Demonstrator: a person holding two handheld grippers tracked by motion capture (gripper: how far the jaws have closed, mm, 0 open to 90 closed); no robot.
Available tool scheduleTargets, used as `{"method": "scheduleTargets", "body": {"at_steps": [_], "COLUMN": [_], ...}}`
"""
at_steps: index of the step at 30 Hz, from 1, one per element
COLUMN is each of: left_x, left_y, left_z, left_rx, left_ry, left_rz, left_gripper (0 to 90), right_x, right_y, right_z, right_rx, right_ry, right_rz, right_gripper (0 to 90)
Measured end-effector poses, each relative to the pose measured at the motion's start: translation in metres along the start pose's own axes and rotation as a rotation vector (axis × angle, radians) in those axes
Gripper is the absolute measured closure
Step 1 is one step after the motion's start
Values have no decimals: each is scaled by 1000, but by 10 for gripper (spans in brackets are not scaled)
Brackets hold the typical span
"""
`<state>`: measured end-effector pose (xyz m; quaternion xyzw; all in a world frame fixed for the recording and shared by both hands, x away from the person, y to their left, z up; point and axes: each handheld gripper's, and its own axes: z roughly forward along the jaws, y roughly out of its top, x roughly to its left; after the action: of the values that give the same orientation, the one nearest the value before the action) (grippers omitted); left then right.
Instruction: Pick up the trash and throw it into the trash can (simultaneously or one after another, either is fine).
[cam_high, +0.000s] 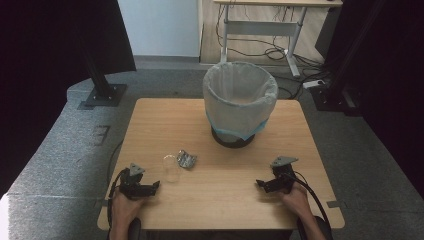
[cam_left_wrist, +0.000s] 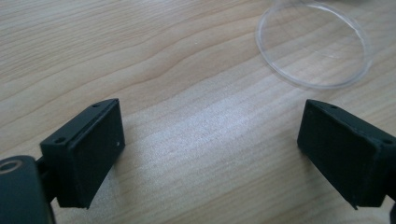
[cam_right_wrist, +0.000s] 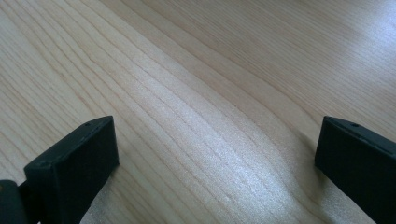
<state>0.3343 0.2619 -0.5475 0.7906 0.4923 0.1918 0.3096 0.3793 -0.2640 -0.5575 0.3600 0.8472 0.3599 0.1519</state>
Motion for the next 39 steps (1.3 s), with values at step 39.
{"method": "scheduleTargets", "body": {"at_steps": [39], "left_x": [-17], "left_y": [12], "left_z": [2], "left_rx": [13], "left_ry": [-60], "left_rz": [68], "left_gripper": [0], "right_x": [3], "right_y": [-2], "right_z": [-2], "right_rx": [-2], "right_ry": [-14], "right_rz": [14], "right_gripper": [0]}}
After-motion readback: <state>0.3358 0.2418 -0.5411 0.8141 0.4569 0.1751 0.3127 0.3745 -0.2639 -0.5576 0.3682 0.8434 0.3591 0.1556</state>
